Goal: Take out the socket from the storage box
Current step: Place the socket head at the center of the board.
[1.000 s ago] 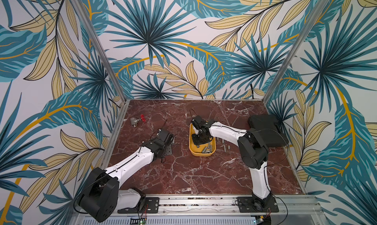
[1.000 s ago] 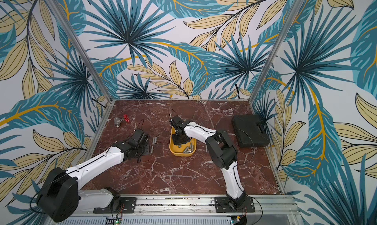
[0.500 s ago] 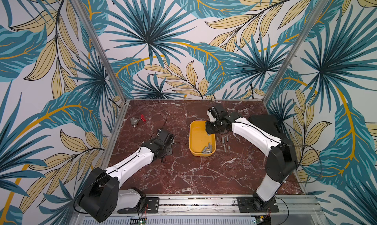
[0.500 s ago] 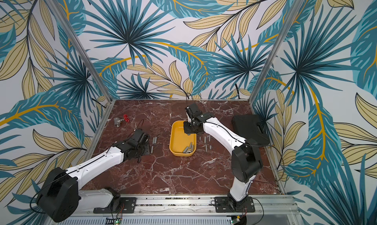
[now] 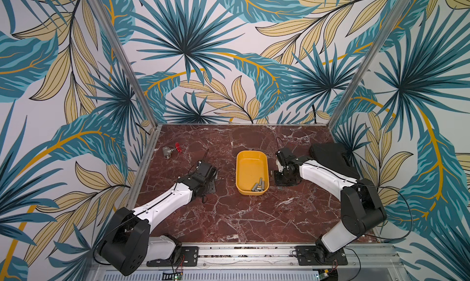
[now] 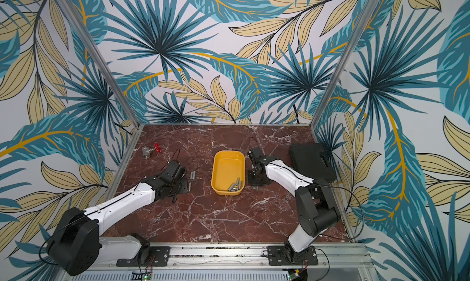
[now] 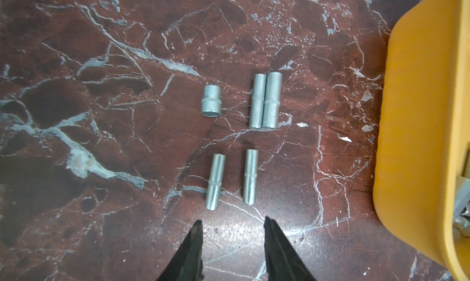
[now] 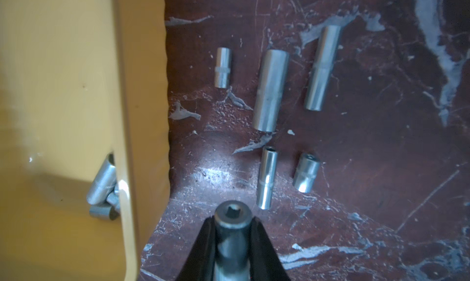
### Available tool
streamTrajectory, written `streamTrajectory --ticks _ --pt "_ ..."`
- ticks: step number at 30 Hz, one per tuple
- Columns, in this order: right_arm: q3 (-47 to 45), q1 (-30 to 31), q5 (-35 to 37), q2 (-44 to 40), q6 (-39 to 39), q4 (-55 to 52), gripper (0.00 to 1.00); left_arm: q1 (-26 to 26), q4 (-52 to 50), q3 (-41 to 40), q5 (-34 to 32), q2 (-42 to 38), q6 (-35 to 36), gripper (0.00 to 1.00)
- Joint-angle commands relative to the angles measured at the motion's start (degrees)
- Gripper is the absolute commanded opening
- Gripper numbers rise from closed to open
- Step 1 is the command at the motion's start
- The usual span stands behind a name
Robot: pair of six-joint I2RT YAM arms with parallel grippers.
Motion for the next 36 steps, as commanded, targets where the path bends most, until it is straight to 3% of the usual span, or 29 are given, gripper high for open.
streamTrajectory --ticks 1,14,36 --pt "-1.2 -0.1 0.7 2.5 1.2 3.3 0.16 0.4 0.8 -0.9 0.2 0.1 0.1 0.43" --pt "1.0 -0.1 1.4 7.9 0.8 4.5 0.21 0.4 0.6 -2.0 -0.2 -0.8 -0.4 0.43" --pt "2.4 -0.1 0.4 5.5 0.9 3.0 0.34 0.3 0.8 -1.0 1.4 -1.7 -0.2 0.43"
